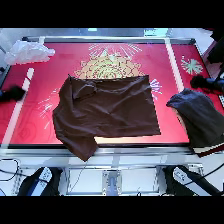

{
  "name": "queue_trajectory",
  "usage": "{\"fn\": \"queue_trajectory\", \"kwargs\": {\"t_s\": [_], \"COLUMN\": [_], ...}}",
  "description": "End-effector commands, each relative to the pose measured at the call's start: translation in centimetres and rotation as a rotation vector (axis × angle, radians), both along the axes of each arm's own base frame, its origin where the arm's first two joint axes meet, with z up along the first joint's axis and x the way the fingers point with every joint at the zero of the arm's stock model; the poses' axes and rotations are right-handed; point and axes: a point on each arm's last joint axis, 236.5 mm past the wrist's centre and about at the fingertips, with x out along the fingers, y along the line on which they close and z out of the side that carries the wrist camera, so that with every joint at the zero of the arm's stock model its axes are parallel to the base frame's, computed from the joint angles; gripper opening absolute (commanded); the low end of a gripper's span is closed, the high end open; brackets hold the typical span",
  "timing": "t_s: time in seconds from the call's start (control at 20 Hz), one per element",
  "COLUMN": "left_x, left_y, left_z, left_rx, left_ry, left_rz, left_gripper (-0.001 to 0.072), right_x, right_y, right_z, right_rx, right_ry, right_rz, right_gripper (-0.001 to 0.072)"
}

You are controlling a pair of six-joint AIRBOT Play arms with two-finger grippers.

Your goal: Fold the shirts.

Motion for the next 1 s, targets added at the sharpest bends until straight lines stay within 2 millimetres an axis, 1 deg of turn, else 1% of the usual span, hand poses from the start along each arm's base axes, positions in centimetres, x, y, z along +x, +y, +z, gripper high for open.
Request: {"fn": "queue_trajectory", "kwargs": {"t_s": [0.0, 0.05, 0.1, 0.15, 0.2, 0.25, 0.3, 0.4, 0.45, 0.55, 0.65, 0.85, 0.95], "left_x": [-6.9, -8.5, -9.9, -10.8, -11.6, -12.0, -12.0, -11.0, -10.8, -11.2, -11.1, -10.2, -9.8], "left_y": [-5.1, -6.0, -6.5, -6.7, -6.8, -6.5, -5.9, -4.9, -4.7, -5.3, -6.2, -8.8, -9.8], "left_z": [-10.9, -13.8, -15.9, -17.4, -18.3, -18.7, -18.9, -18.9, -19.2, -20.3, -21.3, -22.5, -22.7], "left_rx": [-0.28, -0.368, -0.411, -0.436, -0.441, -0.428, -0.406, -0.382, -0.38, -0.4, -0.438, -0.496, -0.508], "left_ry": [0.182, 0.271, 0.337, 0.379, 0.41, 0.428, 0.422, 0.377, 0.38, 0.436, 0.479, 0.52, 0.525], "left_rz": [0.09, 0.166, 0.222, 0.272, 0.291, 0.309, 0.323, 0.346, 0.349, 0.336, 0.324, 0.269, 0.248], "left_gripper": [0.0641, 0.0641, 0.0641, 0.0641, 0.0641, 0.0641, 0.0641, 0.0641, 0.0641, 0.0641, 0.0641, 0.0641, 0.0634], "right_x": [-5.0, -5.7, -6.1, -6.3, -6.4, -6.2, -6.0, -5.2, -4.8, -4.3, -4.1, -4.2, -4.4], "right_y": [0.6, 1.4, 2.1, 2.6, 3.1, 3.5, 4.0, 5.2, 5.7, 6.6, 7.0, 7.0, 7.2], "right_z": [-3.5, -4.3, -4.7, -4.7, -4.6, -4.2, -3.9, -3.0, -2.5, -1.7, -1.5, -1.5, -1.5], "right_rx": [0.039, 0.067, 0.093, 0.11, 0.129, 0.15, 0.17, 0.208, 0.231, 0.265, 0.275, 0.279, 0.283], "right_ry": [0.135, 0.149, 0.147, 0.137, 0.125, 0.113, 0.095, 0.047, 0.025, -0.013, -0.024, -0.021, -0.014], "right_rz": [-0.012, -0.008, -0.005, 0.003, 0.004, 0.006, 0.009, 0.046, 0.06, 0.082, 0.094, 0.096, 0.102], "right_gripper": [0.0406, 0.0406, 0.0406, 0.0406, 0.0406, 0.0406, 0.0406, 0.0406, 0.0406, 0.0406, 0.0406, 0.0406, 0.0406]}}
